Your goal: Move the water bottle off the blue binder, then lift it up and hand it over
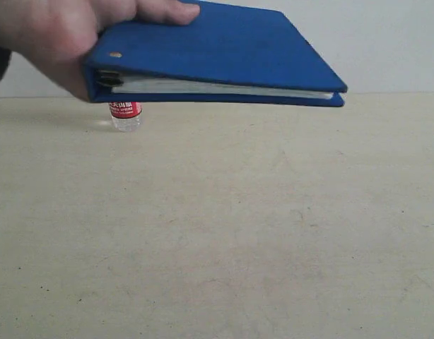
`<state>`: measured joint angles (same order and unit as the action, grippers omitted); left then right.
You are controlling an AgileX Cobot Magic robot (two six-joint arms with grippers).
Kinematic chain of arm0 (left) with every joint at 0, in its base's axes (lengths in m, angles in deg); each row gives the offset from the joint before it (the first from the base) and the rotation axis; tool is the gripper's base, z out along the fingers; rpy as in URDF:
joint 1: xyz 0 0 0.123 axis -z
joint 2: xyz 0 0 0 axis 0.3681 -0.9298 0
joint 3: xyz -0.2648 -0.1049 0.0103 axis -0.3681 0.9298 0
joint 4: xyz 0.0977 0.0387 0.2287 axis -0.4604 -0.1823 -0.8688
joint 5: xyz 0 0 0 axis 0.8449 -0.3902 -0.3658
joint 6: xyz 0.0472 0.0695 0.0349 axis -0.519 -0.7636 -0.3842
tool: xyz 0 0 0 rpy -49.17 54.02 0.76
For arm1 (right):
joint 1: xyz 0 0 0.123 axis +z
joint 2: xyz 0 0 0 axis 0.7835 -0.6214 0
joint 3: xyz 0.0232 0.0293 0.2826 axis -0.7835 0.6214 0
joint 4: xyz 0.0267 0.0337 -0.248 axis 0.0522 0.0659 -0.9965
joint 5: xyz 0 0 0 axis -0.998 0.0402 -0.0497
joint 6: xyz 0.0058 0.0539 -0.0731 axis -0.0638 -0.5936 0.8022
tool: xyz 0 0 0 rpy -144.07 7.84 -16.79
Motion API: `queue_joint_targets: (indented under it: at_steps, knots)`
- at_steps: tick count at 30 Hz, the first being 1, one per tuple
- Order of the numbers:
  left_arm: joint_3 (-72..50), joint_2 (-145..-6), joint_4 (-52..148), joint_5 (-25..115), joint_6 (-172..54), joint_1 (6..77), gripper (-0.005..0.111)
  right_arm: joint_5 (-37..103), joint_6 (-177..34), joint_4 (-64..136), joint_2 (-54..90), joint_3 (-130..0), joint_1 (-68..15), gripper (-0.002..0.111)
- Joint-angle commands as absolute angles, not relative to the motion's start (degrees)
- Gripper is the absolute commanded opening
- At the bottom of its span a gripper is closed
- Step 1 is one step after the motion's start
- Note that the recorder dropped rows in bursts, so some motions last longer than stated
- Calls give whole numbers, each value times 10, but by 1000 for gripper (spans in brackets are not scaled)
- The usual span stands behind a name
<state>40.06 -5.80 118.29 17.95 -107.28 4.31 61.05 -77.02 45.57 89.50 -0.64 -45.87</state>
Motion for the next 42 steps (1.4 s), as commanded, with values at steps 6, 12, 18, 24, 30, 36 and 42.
queue_joint_targets:
  at_steps: [6,12,18,24,30,36,42]
  knots:
    - [403,-57,1186,181,-1069,80,5,611,-770,450,897,-4,-458,1]
    - [399,-57,1164,300,-1006,97,5,611,-770,450,897,-4,-458,1]
    - [404,-57,229,324,-66,171,5,611,-770,450,897,-4,-458,1]
    - [494,-57,200,277,-144,204,5,611,-770,450,897,-4,-458,1]
    - [496,-57,318,252,-272,216,5,611,-770,450,897,-4,-458,1]
    - [496,-57,344,256,-317,181,5,612,-770,450,897,-4,-458,1]
    - [496,-57,349,262,-370,168,5,612,-770,450,897,-4,-458,1]
